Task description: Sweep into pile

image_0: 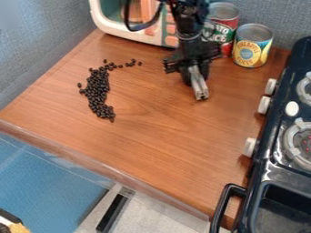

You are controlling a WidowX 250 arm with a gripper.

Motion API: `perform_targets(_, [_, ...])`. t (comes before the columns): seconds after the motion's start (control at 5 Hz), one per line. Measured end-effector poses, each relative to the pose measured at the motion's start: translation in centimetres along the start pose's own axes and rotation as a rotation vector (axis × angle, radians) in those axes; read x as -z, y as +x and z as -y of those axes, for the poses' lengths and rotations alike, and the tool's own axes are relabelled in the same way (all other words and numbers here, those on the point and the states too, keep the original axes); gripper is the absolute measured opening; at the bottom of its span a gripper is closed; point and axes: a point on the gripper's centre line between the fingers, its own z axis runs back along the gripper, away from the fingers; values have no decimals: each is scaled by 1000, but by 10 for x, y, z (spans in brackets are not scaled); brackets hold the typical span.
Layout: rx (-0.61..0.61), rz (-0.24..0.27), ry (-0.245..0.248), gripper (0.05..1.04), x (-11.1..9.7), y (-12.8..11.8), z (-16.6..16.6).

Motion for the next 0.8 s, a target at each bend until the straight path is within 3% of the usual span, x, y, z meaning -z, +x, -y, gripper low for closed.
perform_targets(0.8, [-87, -47, -8, 383, -11, 0, -44])
